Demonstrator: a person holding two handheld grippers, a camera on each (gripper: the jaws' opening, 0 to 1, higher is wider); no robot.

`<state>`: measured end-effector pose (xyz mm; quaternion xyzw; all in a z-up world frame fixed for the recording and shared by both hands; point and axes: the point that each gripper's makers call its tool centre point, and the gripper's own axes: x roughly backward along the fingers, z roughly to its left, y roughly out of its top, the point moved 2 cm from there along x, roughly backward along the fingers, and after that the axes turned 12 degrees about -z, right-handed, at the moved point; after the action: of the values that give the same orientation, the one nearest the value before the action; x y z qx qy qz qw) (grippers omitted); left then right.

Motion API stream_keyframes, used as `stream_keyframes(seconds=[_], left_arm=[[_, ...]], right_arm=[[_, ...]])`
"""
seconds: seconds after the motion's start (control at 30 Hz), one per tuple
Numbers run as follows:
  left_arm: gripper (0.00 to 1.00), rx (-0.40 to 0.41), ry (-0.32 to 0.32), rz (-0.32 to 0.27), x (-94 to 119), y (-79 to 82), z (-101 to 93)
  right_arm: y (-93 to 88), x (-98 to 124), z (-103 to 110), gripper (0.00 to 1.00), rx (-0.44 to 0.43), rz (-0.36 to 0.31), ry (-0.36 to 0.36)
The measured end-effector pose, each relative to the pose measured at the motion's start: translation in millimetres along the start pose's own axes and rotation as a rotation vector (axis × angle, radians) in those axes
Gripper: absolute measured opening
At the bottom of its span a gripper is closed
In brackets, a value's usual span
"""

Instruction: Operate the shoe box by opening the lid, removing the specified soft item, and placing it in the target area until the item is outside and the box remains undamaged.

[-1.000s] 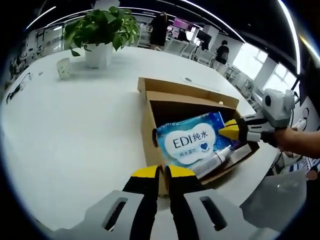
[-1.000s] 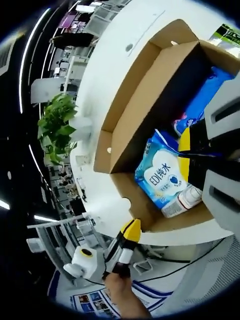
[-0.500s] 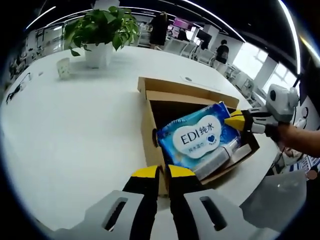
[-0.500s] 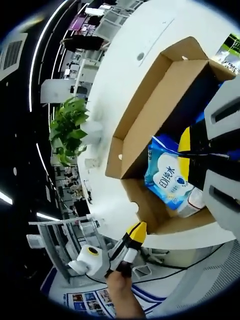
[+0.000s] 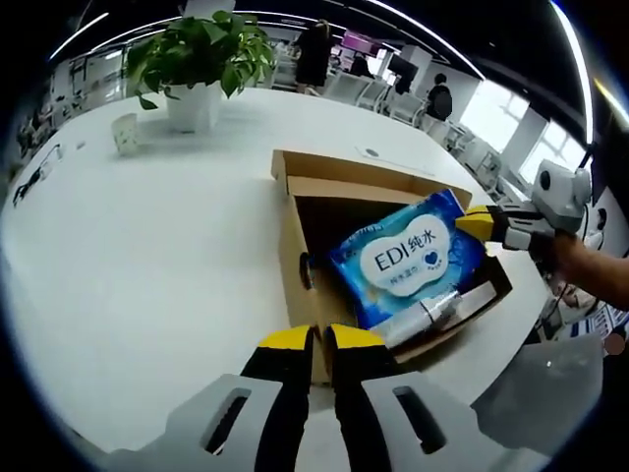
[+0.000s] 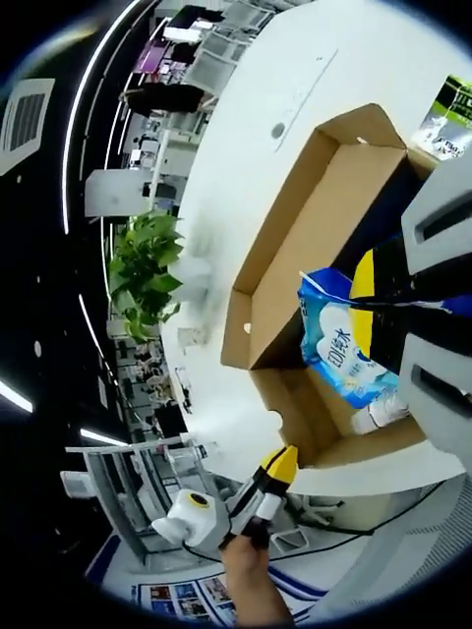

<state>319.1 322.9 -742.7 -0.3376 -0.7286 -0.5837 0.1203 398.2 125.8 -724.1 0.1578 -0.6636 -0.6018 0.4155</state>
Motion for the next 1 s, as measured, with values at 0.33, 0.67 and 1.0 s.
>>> stream_keyframes(seconds=[0.33, 0.67, 1.0], left_arm=[[0.04, -0.041, 0.022, 0.016, -3, 1.5, -1.4], [0.07, -0.11, 0.018, -0.042, -7, 26.7, -14.1], [0.12, -0.18, -0.06, 0.006, -34, 29.8, -45.8]], right_arm=[[-4.9, 14, -7, 0.0, -0.02, -0.017, -0.036], [-15.3, 29, -17, 0.0, -0.069, -0.033, -0.083], [-25.1, 37, -24, 0.0, -0.11, -0.037, -0.112]])
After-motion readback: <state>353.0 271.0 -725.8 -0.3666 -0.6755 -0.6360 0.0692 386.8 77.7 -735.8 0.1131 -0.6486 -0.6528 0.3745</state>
